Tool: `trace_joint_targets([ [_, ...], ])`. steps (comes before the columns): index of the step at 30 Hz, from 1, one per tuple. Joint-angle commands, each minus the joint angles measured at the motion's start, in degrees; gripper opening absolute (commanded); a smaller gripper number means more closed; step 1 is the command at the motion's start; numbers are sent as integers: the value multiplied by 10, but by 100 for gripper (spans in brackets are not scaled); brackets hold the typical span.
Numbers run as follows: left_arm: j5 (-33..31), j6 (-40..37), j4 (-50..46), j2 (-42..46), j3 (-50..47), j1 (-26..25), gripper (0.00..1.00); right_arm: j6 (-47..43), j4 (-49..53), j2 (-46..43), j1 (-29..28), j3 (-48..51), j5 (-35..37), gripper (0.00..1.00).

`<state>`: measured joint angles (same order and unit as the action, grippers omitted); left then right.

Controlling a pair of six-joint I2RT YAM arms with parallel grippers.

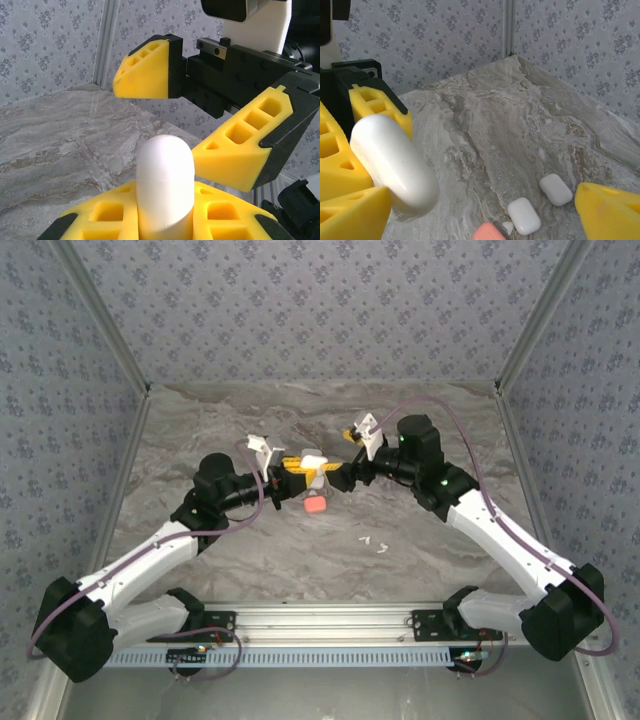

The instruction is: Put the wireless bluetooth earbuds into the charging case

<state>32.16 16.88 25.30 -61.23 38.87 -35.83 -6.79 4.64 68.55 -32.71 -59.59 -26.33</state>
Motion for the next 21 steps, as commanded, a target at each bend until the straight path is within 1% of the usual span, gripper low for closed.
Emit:
trace_joint_targets([
  [1,27,-18,7,-2,24,-8,0,7,10,10,2,-30,25,96],
  [8,31,-27,-1,-5,27,-11,0,2,29,27,6,-53,53,96],
  [15,26,-33,-7,-10,28,-12,0,5,38,35,16,-68,44,96],
  [18,14,-37,-13,-11,27,-12,0,11,46,23,22,-69,34,96],
  [21,-15,-44,-19,-7,20,-12,0,25,54,-8,35,-58,36,98],
])
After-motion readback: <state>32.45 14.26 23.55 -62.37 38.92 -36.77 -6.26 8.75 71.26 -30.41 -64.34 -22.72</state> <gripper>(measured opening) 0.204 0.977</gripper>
